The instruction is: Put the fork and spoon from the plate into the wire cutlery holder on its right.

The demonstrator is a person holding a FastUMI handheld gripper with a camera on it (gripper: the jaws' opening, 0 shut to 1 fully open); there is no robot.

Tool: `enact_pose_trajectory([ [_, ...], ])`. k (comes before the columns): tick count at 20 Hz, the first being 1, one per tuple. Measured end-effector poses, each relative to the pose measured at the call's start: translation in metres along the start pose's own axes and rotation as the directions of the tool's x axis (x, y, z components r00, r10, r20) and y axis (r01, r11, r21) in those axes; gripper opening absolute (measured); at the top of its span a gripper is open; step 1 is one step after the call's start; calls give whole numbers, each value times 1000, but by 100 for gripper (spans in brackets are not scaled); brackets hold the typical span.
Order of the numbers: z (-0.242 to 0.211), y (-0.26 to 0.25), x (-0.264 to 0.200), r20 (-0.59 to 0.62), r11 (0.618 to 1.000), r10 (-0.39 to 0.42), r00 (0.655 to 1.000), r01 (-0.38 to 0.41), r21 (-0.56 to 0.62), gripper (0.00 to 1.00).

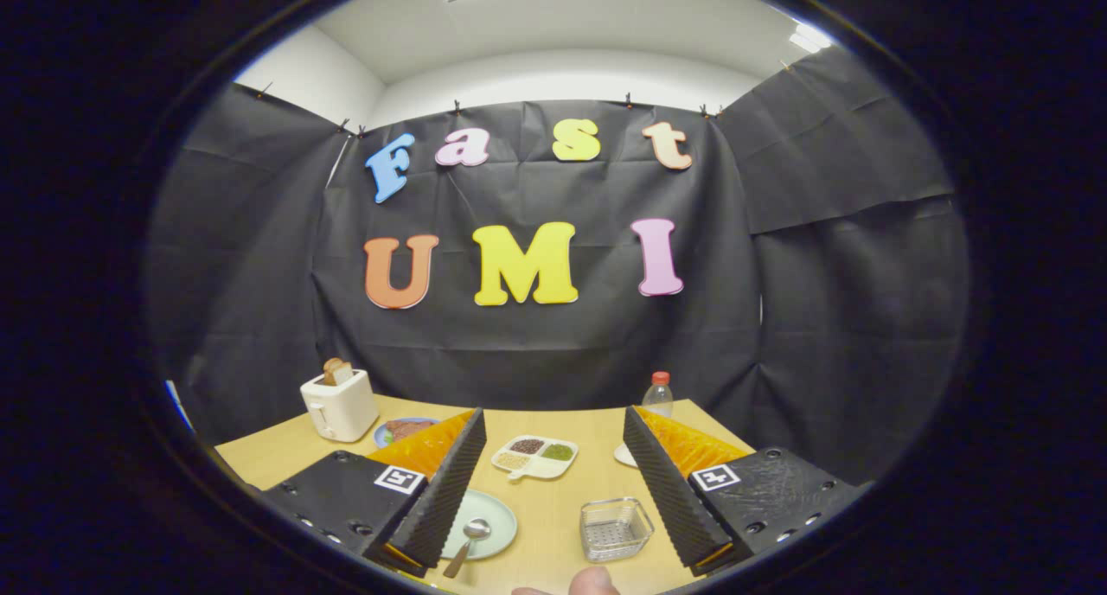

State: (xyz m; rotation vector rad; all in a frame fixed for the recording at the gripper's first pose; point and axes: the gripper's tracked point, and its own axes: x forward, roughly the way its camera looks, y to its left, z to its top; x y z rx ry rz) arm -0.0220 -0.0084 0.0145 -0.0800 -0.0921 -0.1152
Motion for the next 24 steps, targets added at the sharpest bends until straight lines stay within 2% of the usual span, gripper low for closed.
enact_pose_trajectory([
  [7,5,-49,-24,55,994,-104,993,104,17,96],
  [12,2,-55,-52,48,994,-107,993,106,26,96],
  [17,-4,-71,-82,86,986,-164,983,165,-6,95],
  [19,-15,-66,-86,59,987,-158,986,160,-29,96],
  [22,-8,-56,-99,90,987,-149,985,154,-51,96],
  [24,-12,-29,-101,78,993,-94,993,99,-70,95],
])
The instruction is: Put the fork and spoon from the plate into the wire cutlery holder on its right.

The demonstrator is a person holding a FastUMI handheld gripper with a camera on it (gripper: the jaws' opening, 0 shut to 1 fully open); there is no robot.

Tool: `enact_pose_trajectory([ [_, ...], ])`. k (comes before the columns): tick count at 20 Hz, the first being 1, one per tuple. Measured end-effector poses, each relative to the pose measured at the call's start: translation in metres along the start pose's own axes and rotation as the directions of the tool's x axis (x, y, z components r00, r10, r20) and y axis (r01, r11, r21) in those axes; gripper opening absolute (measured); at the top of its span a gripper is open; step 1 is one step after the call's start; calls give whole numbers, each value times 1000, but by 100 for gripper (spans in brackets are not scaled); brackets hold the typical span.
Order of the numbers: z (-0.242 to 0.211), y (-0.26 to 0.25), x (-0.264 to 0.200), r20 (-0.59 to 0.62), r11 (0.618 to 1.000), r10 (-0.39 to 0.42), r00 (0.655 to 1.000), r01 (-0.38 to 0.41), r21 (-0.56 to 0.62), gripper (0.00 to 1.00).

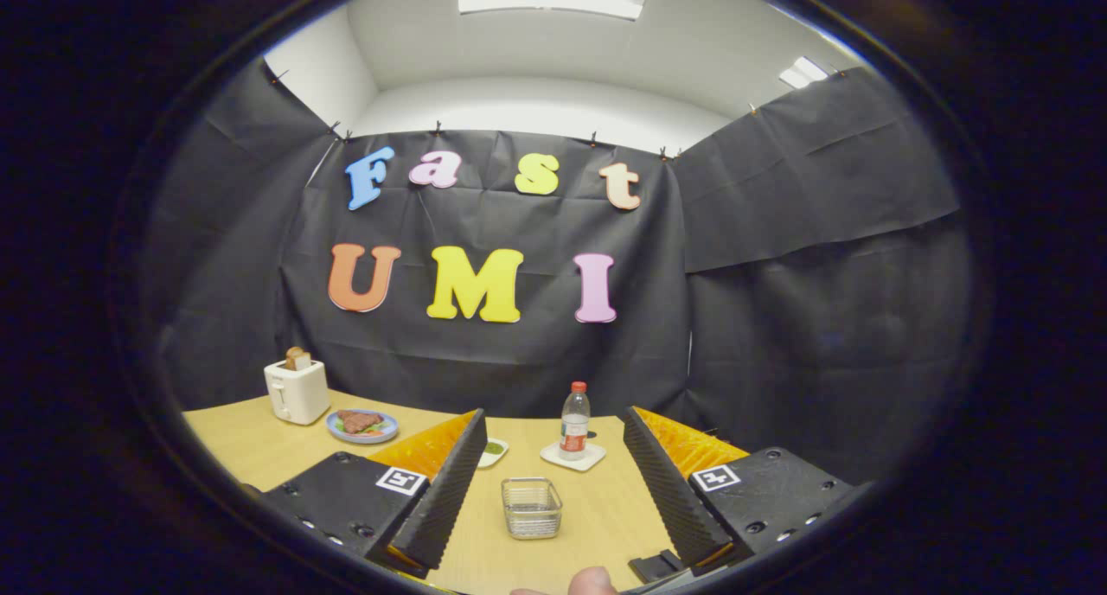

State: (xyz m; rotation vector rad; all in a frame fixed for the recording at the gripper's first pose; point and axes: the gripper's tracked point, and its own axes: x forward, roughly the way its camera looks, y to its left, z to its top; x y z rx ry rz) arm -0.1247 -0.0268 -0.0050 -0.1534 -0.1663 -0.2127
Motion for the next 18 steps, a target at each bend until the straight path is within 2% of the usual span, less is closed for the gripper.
enact_pose_trajectory([
  [4,-18,65,12,-112,987,163,980,-164,3,96],
  [7,-40,94,31,-267,973,227,936,-232,15,95],
  [13,-70,152,66,-552,949,293,781,-308,67,96],
  [18,-128,180,74,-746,946,285,602,-303,117,96],
])
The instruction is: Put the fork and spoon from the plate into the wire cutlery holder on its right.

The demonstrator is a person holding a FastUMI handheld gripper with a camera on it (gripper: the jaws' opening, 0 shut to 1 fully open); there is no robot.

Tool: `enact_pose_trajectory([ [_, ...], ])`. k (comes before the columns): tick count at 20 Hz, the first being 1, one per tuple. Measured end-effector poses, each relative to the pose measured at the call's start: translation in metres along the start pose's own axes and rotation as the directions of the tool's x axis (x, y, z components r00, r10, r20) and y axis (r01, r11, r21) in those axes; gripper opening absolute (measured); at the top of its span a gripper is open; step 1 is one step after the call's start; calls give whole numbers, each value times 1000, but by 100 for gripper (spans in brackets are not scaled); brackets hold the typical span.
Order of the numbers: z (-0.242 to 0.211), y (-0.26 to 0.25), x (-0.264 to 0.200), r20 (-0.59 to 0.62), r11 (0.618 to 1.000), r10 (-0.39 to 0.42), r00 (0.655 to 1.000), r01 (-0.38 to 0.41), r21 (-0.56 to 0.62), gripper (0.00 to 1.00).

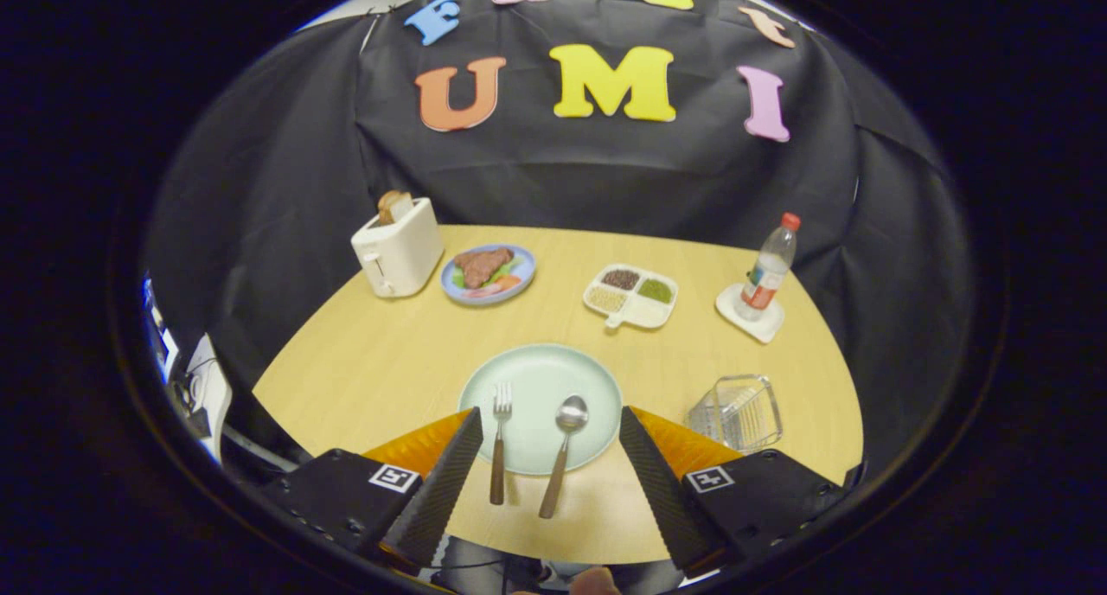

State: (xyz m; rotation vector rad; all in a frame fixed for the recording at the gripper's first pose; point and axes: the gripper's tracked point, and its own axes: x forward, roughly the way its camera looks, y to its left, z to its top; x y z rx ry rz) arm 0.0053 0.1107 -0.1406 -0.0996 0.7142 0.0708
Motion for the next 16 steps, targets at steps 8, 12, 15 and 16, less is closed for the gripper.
enact_pose_trajectory([
  [8,-50,1,53,-250,996,-15,968,37,84,80],
  [12,-70,-4,71,-326,991,-29,945,70,115,68],
  [15,-78,-6,82,-357,986,-33,933,88,139,54],
  [16,-78,-8,85,-360,986,-39,932,95,140,53],
])
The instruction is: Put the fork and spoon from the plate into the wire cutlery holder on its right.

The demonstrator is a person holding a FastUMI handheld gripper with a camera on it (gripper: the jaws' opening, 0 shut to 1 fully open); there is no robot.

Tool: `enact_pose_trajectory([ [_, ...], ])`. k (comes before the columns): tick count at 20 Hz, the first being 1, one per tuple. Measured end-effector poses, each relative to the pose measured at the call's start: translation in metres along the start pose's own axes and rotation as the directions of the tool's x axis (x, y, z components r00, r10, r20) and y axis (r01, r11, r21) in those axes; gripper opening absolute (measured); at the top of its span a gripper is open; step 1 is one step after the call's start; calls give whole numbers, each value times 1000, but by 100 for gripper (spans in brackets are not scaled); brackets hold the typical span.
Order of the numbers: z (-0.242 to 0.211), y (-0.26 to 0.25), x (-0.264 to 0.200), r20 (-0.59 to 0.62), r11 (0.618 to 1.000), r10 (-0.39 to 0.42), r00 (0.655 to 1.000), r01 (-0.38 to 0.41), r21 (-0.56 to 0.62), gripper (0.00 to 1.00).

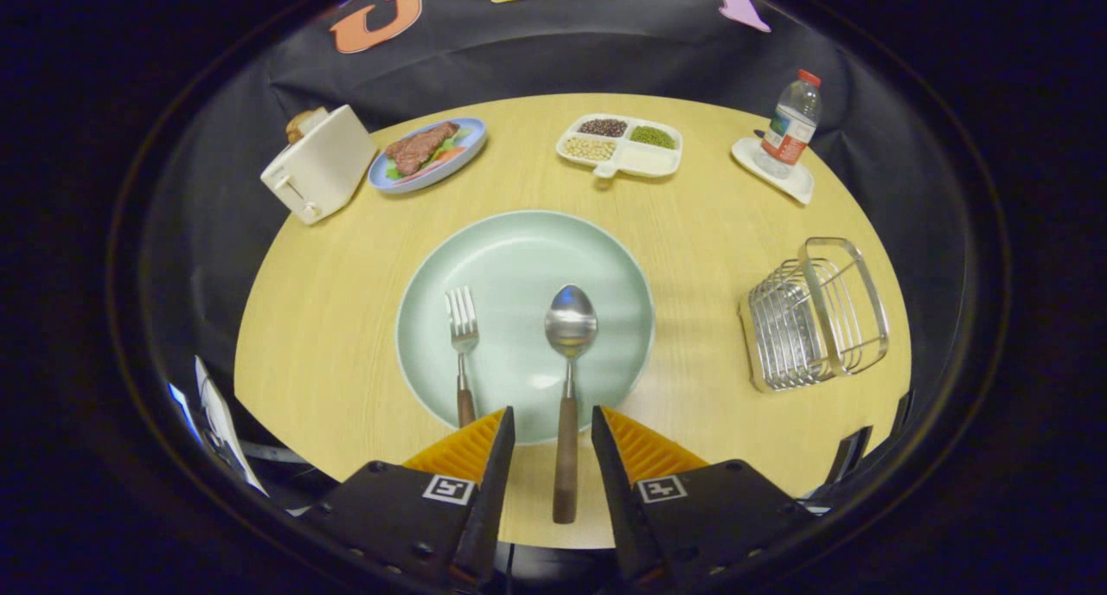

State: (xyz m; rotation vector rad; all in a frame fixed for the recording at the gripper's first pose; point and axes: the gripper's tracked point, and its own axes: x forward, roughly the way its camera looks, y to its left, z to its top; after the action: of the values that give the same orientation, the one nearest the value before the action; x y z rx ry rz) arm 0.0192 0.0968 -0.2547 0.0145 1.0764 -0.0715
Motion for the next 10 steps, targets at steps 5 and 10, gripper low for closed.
enact_pose_trajectory([
  [5,0,-3,9,-38,999,-26,999,28,44,30],
  [10,0,-1,11,-47,998,-42,998,43,36,36],
])
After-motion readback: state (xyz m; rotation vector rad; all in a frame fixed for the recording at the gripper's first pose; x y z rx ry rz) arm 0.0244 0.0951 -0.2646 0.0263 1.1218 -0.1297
